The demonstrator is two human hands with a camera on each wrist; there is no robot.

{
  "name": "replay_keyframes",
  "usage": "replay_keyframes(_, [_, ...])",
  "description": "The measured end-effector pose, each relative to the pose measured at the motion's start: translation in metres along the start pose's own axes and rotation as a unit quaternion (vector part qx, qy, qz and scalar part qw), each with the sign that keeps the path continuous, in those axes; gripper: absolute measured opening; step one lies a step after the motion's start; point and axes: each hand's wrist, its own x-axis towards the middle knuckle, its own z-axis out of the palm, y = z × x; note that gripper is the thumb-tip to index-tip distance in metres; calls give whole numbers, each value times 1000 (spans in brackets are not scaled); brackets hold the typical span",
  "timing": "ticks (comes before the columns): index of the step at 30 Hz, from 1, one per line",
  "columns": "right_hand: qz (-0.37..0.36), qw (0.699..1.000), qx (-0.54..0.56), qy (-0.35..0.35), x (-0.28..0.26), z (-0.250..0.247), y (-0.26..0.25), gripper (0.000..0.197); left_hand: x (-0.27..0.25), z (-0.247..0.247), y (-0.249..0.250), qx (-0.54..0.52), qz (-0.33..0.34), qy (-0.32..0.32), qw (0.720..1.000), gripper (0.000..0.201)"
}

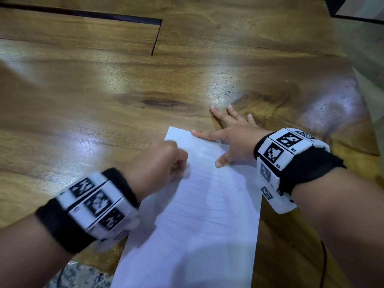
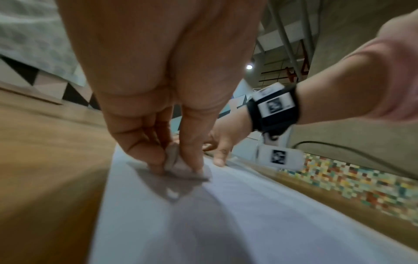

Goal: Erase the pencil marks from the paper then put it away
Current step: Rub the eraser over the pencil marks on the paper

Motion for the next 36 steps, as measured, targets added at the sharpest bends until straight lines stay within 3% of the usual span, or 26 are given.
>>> replay_keyframes(4, [1, 1000, 8, 4, 0, 1, 0, 90, -33, -3, -6, -27, -18, -74, 997, 15])
replay_keyframes(10, [5, 1000, 19, 4, -2, 1, -2, 89, 23, -10, 9, -21, -47, 49, 997, 15])
replay_keyframes(18, [2, 1000, 18, -6, -4, -2, -3, 88, -27, 4, -10, -18, 27, 7, 999, 18])
replay_keyframes(22, [5, 999, -13, 39, -13, 4, -10, 87, -26, 7, -11, -21, -1, 22, 1000, 14])
replay_keyframes(25, [44, 993, 50, 94, -31, 26, -20, 84, -28, 7, -9, -33, -24, 22, 999, 19])
replay_keyframes(28, [72, 985, 119, 99, -54, 53, -28, 95, -23, -2, -5, -51, -44, -24, 997, 18])
replay_keyframes(32, [15, 991, 113, 72, -62, 68, -29, 98, -5, -19, 2, -58, -94, -100, 989, 13])
replay_keyframes(36, [9, 993, 92, 75, -59, 67, -33, 95, 37, -22, 10, -96, -116, -26, 988, 11])
